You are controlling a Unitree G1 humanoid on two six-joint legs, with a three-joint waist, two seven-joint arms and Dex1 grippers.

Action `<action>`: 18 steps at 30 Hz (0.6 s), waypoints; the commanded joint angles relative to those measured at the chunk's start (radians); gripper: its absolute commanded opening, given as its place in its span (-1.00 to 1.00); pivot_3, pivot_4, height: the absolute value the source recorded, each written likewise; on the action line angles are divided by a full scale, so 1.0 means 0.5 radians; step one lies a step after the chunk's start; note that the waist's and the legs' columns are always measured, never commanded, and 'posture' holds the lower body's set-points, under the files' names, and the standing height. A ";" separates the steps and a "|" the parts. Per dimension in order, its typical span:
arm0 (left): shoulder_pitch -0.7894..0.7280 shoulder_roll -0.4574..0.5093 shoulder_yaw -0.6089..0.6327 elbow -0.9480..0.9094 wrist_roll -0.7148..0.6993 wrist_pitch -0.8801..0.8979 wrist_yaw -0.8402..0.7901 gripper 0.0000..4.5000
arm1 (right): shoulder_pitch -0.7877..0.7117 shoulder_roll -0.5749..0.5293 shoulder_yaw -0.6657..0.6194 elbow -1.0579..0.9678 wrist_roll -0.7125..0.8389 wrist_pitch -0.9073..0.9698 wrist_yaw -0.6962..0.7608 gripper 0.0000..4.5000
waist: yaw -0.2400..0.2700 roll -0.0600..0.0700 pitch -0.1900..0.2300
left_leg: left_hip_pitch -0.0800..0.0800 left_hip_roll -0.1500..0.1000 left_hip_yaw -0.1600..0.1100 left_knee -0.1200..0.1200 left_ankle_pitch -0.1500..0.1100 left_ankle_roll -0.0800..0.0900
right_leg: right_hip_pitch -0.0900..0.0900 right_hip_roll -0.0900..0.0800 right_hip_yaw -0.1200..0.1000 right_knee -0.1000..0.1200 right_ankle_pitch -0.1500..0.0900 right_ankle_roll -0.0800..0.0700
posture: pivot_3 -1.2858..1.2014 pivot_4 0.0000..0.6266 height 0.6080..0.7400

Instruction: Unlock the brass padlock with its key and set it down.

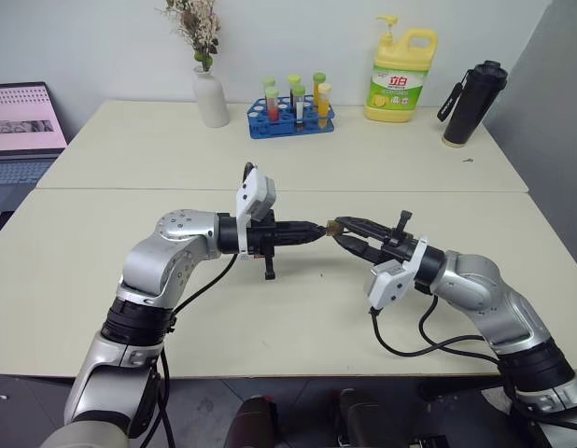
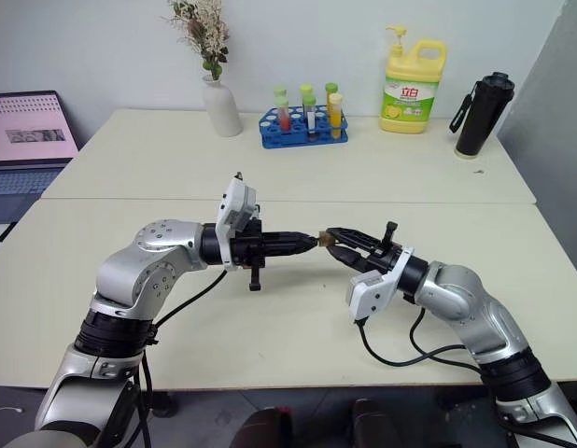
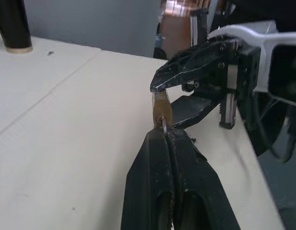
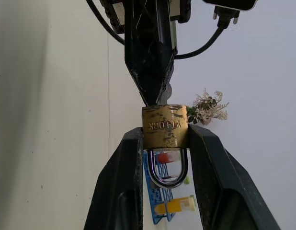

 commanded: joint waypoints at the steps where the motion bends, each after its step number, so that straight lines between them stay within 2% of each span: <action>1: 0.002 0.010 -0.050 -0.069 0.138 -0.310 -0.074 -1.00 | -0.009 0.002 -0.031 -0.058 0.043 0.000 0.011 -0.58 | 0.000 0.000 0.000 | 0.000 0.000 0.000 0.000 0.000 0.000 | 0.000 0.000 0.000 0.000 0.000 0.000 | 0.03 -0.52 1.00; 7: 0.010 -0.018 -0.049 -0.030 0.224 -0.510 -0.091 -1.00 | -0.010 0.002 -0.030 -0.057 0.051 -0.002 0.015 -0.58 | 0.000 0.000 0.000 | 0.000 0.000 0.001 0.000 0.000 0.000 | 0.000 0.000 0.000 0.000 -0.002 0.003 | 0.03 -0.52 1.00; 18: 0.021 -0.034 -0.078 0.084 0.437 -1.088 -0.143 -1.00 | -0.002 0.002 -0.031 -0.059 0.061 -0.004 0.020 -0.58 | 0.000 0.000 0.000 | 0.000 0.000 0.002 0.000 0.000 0.000 | 0.000 0.000 0.000 0.000 -0.002 0.003 | 0.03 -0.52 1.00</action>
